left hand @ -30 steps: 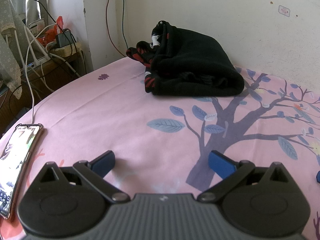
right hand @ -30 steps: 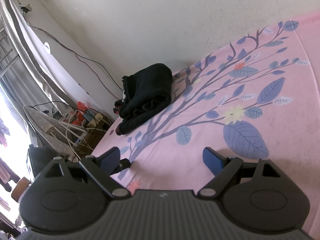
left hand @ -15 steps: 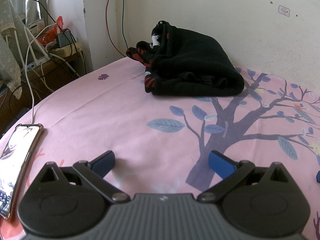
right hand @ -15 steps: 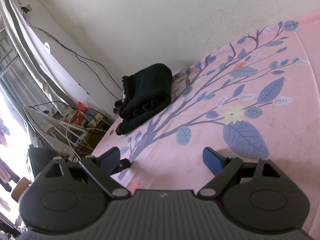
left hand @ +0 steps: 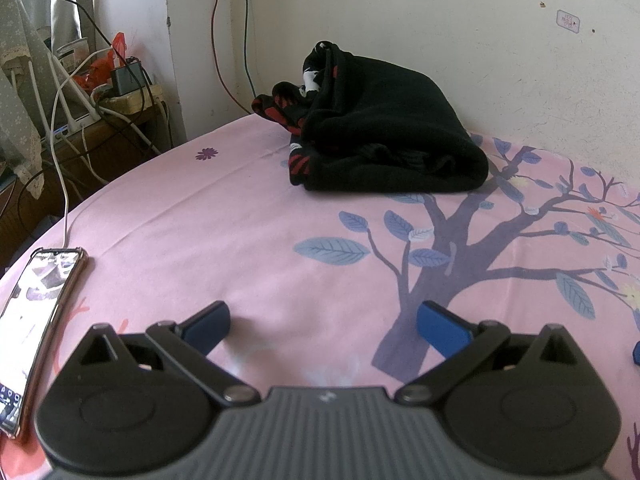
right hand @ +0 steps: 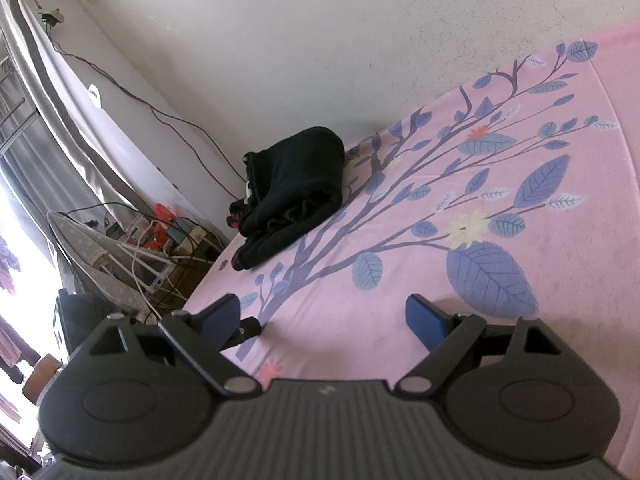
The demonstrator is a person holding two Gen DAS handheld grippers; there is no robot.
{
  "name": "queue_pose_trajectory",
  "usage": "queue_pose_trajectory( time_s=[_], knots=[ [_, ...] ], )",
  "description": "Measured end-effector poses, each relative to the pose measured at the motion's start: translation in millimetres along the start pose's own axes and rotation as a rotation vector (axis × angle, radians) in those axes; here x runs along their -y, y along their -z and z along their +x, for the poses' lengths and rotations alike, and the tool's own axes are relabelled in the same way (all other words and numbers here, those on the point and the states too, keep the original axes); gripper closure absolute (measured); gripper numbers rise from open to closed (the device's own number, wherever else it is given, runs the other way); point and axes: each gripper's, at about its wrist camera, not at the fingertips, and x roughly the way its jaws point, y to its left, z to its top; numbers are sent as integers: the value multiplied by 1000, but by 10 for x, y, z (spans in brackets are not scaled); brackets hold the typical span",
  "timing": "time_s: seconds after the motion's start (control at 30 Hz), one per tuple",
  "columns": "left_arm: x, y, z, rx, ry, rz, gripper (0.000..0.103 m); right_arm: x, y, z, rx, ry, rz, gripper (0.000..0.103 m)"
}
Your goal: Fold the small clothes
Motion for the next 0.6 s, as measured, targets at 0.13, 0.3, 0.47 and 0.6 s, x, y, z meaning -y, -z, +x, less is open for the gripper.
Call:
queue_pose_trajectory(
  time_s=[0.13, 0.3, 0.47, 0.6],
  knots=[
    [1, 3, -2, 0, 0, 0, 0, -1, 1, 1, 0, 0, 0, 22],
    [2, 3, -2, 0, -1, 0, 0, -1, 0, 3, 0, 0, 0, 22],
    [3, 6, -5, 0, -1, 1, 0, 0, 0, 3, 0, 0, 0, 22],
    [4, 6, -5, 0, -1, 1, 0, 0, -1, 3, 0, 0, 0, 22]
  ],
)
